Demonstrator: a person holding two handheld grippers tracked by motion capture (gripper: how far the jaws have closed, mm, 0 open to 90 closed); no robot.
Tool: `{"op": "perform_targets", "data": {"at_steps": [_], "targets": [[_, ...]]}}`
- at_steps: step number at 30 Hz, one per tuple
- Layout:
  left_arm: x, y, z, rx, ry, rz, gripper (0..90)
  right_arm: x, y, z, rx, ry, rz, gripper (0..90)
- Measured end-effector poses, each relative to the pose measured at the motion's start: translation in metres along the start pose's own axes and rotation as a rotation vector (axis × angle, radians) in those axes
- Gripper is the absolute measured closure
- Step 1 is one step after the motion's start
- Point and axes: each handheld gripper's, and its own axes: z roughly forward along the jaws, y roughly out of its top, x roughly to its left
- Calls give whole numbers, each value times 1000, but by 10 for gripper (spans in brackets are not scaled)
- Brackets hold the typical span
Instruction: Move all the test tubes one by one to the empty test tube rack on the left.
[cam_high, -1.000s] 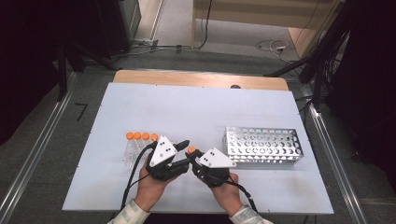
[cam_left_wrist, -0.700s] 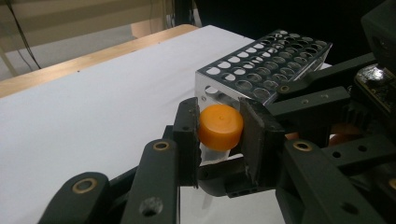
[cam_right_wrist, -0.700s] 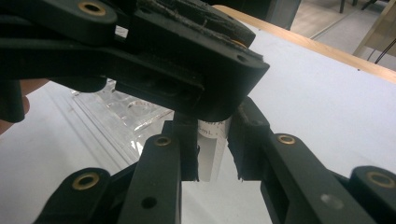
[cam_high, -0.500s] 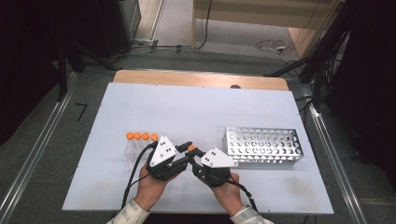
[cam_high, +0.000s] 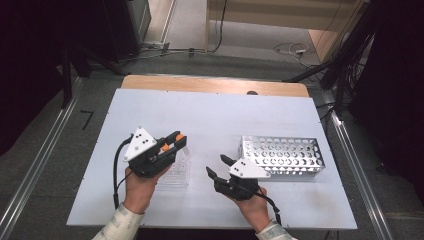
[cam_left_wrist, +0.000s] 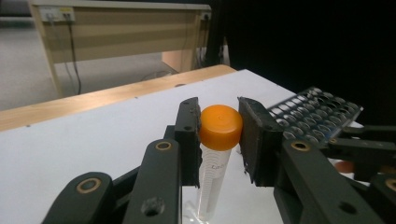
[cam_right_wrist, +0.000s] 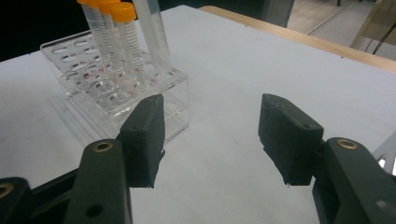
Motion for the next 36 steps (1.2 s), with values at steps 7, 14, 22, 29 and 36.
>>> {"op": "perform_targets", "data": {"at_steps": [7, 14, 22, 29, 36], "targets": [[13, -2, -4, 17, 64, 3, 704, -3, -2, -2, 3, -2, 3, 404], [19, -15, 3, 75, 72, -6, 703, -3, -2, -1, 6, -3, 4, 410], [14, -30, 12, 156, 83, 50, 701, -2, -3, -1, 8, -2, 2, 418], [11, -34, 14, 171, 90, 81, 681, -2, -3, -1, 10, -2, 2, 423], [10, -34, 13, 166, 87, 83, 581, -2, -3, 0, 9, -2, 1, 423]]}}
